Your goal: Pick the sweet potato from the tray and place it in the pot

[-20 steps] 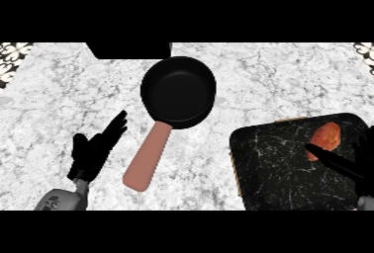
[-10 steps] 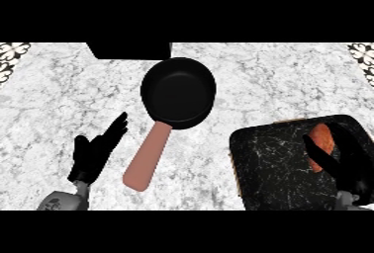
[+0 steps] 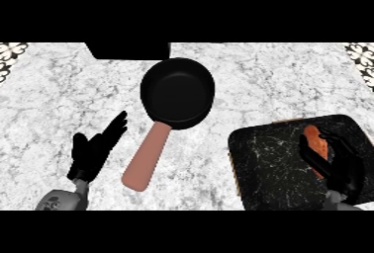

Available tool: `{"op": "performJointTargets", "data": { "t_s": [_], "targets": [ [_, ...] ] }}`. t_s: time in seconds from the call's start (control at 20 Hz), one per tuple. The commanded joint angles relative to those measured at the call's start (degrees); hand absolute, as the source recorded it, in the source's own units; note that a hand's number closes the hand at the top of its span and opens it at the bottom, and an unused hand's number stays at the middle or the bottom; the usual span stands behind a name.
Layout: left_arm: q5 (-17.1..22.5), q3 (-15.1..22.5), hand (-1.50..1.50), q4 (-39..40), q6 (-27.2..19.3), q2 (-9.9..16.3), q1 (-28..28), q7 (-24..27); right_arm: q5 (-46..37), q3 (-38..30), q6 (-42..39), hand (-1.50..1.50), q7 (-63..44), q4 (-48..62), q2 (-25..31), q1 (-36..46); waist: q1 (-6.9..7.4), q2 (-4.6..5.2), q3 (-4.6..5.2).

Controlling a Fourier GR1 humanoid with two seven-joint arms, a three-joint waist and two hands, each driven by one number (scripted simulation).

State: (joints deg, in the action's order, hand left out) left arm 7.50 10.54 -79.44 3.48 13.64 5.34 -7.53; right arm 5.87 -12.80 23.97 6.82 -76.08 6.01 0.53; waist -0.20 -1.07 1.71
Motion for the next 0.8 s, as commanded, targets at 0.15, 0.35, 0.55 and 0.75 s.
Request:
{"op": "performJointTargets", "data": {
  "t_s": [0.15, 0.35, 0.55, 0.75],
  "targets": [
    [0.0, -0.7, 0.00, 2.1, 0.9, 0.0, 1.2, 0.3, 1.6, 5.6, -16.4, 1.50, 3.2, 4.8, 5.0, 4.3, 1.40, 1.43, -1.80],
    [-1.3, 1.6, 0.00, 1.8, 0.0, -1.9, 1.2, 0.0, 0.1, 12.4, -32.1, 1.50, 6.9, 5.2, 12.0, 7.6, 2.79, 1.59, -1.91],
    [-2.0, 0.5, 0.00, 3.4, -0.3, -1.5, -0.9, 2.0, -2.9, 12.1, -34.9, 1.50, 14.6, 8.5, 15.3, 12.0, 1.11, 1.28, -1.75],
    [-0.3, -1.8, 0.00, 1.5, 1.9, -0.3, 1.6, -1.5, -6.4, 13.1, -33.6, 1.50, 12.4, 4.3, 16.4, 12.4, 0.17, 1.02, -1.70]
  ]
}}
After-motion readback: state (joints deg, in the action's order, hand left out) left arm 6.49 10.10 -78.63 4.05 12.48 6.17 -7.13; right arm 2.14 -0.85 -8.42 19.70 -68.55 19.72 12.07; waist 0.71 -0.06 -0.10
